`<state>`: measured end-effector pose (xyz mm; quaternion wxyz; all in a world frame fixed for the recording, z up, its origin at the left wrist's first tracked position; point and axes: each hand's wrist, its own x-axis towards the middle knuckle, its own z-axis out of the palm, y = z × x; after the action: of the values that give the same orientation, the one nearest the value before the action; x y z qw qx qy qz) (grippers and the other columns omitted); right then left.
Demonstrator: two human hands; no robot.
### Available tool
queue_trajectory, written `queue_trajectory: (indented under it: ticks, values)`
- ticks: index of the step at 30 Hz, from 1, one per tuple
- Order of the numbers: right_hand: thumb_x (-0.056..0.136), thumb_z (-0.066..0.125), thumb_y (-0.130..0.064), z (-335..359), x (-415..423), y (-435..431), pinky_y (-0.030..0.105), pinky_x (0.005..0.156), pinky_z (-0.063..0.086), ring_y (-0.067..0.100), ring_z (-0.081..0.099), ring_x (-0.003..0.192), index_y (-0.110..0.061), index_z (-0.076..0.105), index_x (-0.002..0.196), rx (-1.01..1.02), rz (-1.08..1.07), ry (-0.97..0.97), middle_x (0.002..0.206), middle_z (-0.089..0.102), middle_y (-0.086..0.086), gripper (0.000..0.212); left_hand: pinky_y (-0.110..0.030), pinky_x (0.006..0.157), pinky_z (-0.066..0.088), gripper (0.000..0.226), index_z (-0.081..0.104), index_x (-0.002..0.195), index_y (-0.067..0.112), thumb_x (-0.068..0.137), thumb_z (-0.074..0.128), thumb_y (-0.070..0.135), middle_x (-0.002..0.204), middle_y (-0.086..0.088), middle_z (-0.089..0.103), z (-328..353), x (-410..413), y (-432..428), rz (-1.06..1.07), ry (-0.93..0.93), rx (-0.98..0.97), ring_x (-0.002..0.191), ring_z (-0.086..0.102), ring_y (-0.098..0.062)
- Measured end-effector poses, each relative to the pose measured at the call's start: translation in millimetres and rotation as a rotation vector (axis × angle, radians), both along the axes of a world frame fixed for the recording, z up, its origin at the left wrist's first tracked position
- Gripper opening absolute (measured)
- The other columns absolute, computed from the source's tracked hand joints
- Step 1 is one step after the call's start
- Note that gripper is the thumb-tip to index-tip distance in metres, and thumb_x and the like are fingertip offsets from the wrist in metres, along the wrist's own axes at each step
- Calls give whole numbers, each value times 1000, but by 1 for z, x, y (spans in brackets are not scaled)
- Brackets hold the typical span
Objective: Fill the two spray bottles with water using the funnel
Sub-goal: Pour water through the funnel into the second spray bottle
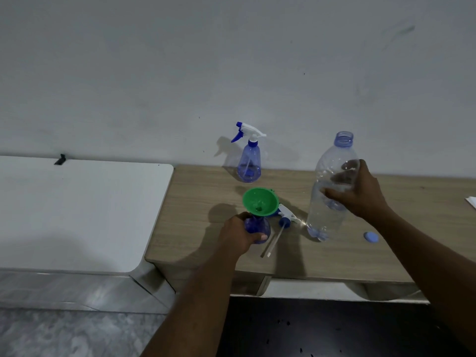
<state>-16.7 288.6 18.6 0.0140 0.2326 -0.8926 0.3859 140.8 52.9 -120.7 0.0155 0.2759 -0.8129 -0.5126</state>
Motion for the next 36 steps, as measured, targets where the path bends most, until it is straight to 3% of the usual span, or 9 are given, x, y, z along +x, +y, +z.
queue_trajectory:
  ticks: [8,15,19,22,26,30,33,36]
  values:
    - [66,92,-35,-18,1,9,32,83,47,27,65,102,-10,42,122,-186,-256,18,113,67,9,79,-39,89,56,72,67,118,33,52,93,43,109,7,71,3,2,1,-5,-5,-6,100,66,-18]
    - [64,91,-40,-24,5,8,47,98,50,26,62,112,-12,36,129,-254,-296,-61,122,63,8,90,-42,90,56,74,67,118,32,50,91,47,108,7,72,5,2,1,-21,-10,-8,99,67,-18]
    - [63,90,-49,-45,17,4,39,99,48,26,56,121,-12,31,138,-259,-344,-149,136,54,10,102,-42,90,56,71,68,117,31,51,92,45,105,7,73,1,1,1,-16,-6,-19,97,68,-17]
    - [65,81,-64,-68,41,-7,43,104,45,28,51,126,-13,30,141,-272,-462,-174,142,45,11,105,-40,91,55,68,68,118,29,56,93,39,106,6,73,2,1,1,-12,-10,-14,98,68,-17]
    - [79,62,-72,-92,87,-35,56,104,42,31,45,128,-14,29,142,-214,-653,-112,143,34,13,92,-40,91,55,73,67,122,29,55,94,40,111,6,72,4,1,1,-9,-11,-20,101,67,-17]
    - [78,66,-67,-84,111,-70,42,91,53,20,51,116,-21,35,139,-361,-334,-140,135,39,3,82,-39,88,57,69,67,113,40,49,92,41,104,13,73,1,-2,1,-4,-29,8,95,67,-13]
    - [64,78,-68,-67,104,-90,35,95,50,19,48,122,-27,30,143,-251,-42,-121,140,38,-1,101,-37,85,58,62,67,109,42,51,91,44,102,13,73,-5,-2,-1,0,-1,35,94,68,-13]
    - [53,86,-67,-58,92,-102,39,100,48,20,47,127,-30,23,148,-121,97,-130,147,35,1,120,-39,81,59,43,69,88,39,51,92,39,92,8,74,0,2,-1,32,-21,61,92,71,-20]
